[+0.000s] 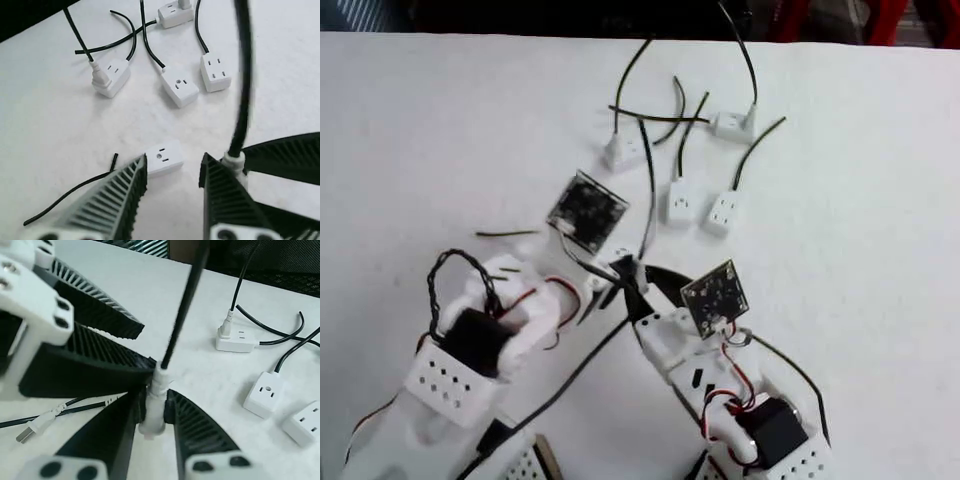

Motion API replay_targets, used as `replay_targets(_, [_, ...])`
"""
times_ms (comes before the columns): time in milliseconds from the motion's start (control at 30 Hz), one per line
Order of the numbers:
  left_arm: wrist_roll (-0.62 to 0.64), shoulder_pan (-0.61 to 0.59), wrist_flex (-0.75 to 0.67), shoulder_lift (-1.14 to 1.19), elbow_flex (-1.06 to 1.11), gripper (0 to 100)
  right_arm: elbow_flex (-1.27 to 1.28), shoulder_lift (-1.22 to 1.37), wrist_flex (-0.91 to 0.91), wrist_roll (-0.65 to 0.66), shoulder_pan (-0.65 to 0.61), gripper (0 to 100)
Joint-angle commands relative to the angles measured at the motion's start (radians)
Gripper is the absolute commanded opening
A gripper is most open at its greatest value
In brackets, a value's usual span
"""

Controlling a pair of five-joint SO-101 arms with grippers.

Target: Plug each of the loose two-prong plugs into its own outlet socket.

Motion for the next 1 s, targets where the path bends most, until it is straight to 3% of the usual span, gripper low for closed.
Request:
replay_targets(0, [0.003, 0.097, 0.005, -0.021, -0.046, 19, -0.008, 0.004, -0.001, -0.002, -0.024, 1.7])
replay_targets(233, [0.003, 0.094, 0.003, -0.021, -0.048, 19, -0.008, 0.001, -0.004, -0.002, 0.016, 1.7])
replay_targets(467, [0.012, -0.111, -0.100, -0.010, -0.046, 20, -0.009, 0.002, -0.156, -0.020, 0.323, 1.7])
replay_targets(567, [0.011, -0.163, -0.155, 0.036, -0.052, 20, -0.009, 0.004, -0.240, -0.114, 0.456, 1.7])
replay_targets(800, [0.012, -0.173, -0.222, 0.429, -0.215, 22, -0.008, 0.004, -0.344, -0.265, 0.687, 1.7])
replay_targets(967, [0.089, -0.147, -0.193, 0.763, -0.456, 22, -0.008, 0.004, -0.352, -0.324, 0.756, 1.7])
